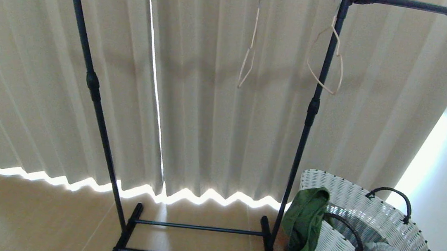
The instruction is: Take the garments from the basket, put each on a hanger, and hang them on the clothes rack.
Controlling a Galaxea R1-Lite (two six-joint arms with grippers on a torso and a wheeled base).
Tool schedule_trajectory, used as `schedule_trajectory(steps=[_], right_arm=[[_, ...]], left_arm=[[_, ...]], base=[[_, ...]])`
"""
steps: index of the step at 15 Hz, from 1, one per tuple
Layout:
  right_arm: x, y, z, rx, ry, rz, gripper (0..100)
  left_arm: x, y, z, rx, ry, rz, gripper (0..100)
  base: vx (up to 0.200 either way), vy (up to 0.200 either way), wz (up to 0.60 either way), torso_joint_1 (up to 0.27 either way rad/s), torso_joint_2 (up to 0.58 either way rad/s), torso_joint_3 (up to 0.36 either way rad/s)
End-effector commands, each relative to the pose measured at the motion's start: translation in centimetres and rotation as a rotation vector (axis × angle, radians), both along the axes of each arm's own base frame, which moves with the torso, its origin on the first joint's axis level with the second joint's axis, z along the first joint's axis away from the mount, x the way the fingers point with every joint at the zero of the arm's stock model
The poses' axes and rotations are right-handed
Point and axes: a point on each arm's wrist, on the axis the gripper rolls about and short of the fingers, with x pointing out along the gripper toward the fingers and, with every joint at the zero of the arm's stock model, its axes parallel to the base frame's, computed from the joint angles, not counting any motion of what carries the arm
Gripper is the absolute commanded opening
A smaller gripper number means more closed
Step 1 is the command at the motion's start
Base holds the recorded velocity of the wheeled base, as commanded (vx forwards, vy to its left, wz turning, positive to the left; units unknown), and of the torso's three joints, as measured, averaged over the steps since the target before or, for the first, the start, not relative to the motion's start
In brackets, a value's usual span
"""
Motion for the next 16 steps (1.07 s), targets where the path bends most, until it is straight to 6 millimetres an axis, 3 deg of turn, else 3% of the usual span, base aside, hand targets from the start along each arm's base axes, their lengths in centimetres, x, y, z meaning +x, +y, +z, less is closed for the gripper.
schedule_trajectory(steps=[1, 6, 16], right_arm=[[0.01, 0.0, 0.01, 0.0, 0.0, 0.001, 100], [0.01, 0.01, 0.01, -0.005, 0.0, 0.004, 100], [0.01, 0.01, 0.01, -0.006, 0.0, 0.004, 100]], left_arm=[[0.0, 0.0, -0.01, -0.001, 0.0, 0.002, 100], [0.0, 0.0, -0.01, 0.001, 0.0, 0.0, 100], [0.0, 0.0, -0.01, 0.002, 0.0, -0.002, 100]], base=[[0.0, 0.0, 0.0, 0.0, 0.0, 0.0], [0.0, 0.0, 0.0, 0.0, 0.0, 0.0], [0.18, 0.0, 0.0, 0.002, 0.0, 0.0]])
